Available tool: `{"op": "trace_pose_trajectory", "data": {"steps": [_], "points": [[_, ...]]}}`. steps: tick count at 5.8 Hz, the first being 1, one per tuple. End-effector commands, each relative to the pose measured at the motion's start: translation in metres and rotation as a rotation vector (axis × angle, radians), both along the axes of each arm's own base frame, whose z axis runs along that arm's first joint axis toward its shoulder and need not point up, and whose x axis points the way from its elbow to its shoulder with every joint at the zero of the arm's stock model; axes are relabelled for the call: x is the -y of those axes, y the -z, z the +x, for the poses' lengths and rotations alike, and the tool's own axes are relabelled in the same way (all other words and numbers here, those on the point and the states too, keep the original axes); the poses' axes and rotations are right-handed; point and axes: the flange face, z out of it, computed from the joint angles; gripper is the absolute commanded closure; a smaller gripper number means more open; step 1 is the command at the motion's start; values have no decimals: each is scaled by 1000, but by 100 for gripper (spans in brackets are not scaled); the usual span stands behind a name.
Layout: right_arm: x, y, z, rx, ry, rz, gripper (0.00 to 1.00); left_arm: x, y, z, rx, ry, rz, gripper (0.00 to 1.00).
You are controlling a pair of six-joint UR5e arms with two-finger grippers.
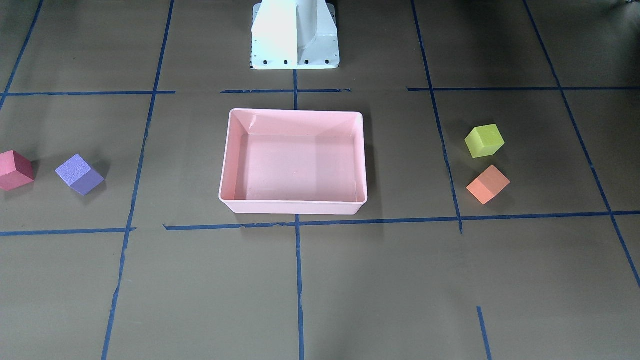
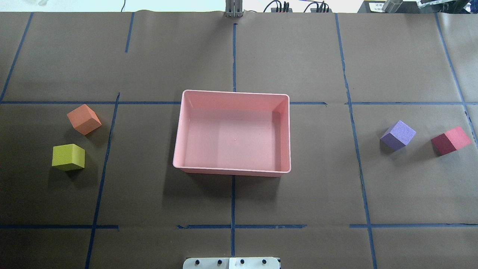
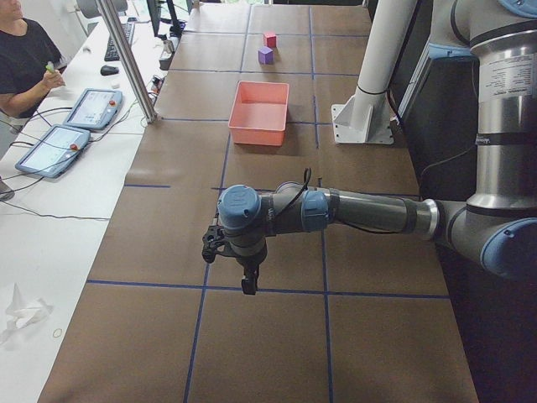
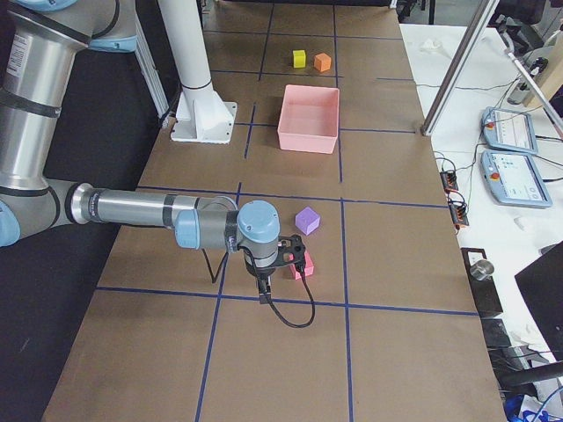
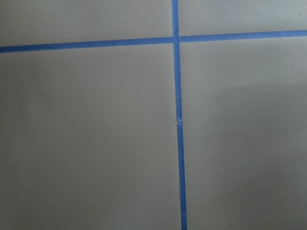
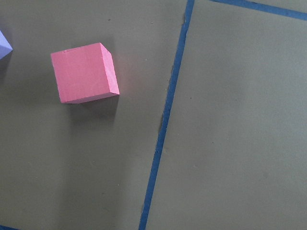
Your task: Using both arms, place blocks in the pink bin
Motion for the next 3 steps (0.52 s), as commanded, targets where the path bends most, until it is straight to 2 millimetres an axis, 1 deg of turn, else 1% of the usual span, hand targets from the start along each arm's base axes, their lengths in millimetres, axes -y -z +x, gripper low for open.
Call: {"op": "trace_pose_trajectory", "data": {"steps": [1, 2, 3], "points": [[0, 0, 0, 0, 0, 2, 0, -1, 7, 1, -3, -1, 13, 0], [0, 0, 0, 4, 0, 3, 0, -2, 5, 0, 2, -1, 8, 0], [-6, -1, 0, 17, 0, -1, 0, -4, 2, 0, 3, -2, 0, 0]]}}
